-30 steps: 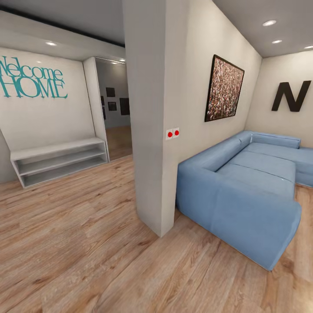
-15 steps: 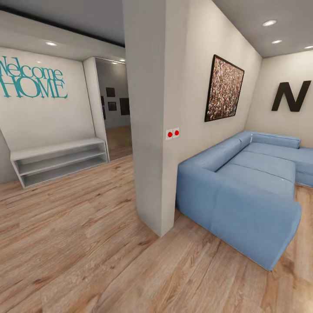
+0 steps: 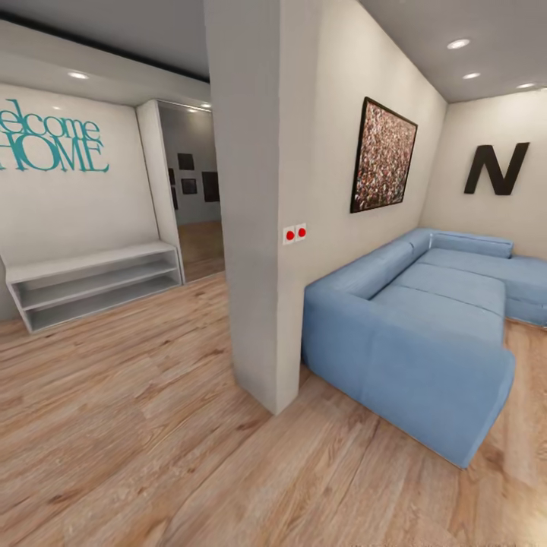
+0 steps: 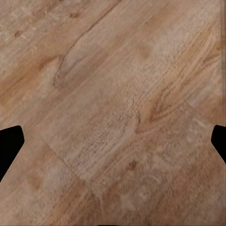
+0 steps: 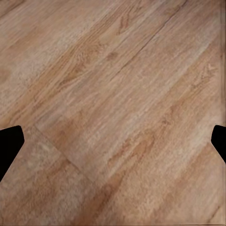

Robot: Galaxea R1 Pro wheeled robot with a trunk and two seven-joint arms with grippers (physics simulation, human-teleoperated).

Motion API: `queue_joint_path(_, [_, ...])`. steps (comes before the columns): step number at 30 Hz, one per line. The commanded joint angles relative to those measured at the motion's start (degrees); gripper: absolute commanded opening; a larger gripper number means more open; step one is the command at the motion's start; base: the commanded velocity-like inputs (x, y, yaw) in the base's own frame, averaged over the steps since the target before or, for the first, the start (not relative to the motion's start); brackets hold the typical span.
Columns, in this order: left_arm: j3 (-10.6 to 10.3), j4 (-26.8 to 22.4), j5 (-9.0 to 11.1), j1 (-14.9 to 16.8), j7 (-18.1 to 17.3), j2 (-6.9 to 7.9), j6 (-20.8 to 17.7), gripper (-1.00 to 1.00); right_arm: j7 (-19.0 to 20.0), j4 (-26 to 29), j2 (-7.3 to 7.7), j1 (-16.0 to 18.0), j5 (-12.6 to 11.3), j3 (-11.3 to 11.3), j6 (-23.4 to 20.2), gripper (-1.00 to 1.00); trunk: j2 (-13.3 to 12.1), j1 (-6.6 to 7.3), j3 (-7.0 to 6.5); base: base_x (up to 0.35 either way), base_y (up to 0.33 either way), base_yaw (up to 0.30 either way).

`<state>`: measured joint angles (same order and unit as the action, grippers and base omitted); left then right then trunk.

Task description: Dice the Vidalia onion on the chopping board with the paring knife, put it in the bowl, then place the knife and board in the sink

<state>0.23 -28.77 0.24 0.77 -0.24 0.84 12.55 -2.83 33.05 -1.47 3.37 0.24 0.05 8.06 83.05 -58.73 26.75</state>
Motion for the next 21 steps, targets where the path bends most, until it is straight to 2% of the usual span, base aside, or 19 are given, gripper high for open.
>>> queue_joint_path(1, [0.02,0.02,0.02,0.02,-0.03,0.01,0.18,1.00,-0.20,-0.06,-0.02,0.05,0.02,0.00,0.20,1.00,0.03,0.00,0.02,0.000,0.000,-0.232])
queue_joint_path(10, [-0.09,0.76,0.04,0.02,-0.03,0.11,0.22,1.00,-0.09,-1.57,-0.02,0.06,-0.05,-0.05,3.87,1.00,0.03,0.00,-0.39,0.000,0.000,-0.253])
queue_joint_path(21, [-0.13,1.86,-0.04,0.02,-0.03,-0.01,1.91,1.00,0.02,-1.76,-0.02,0.06,-0.06,-0.05,4.33,1.00,0.03,0.00,-0.62,0.000,0.000,-0.270])
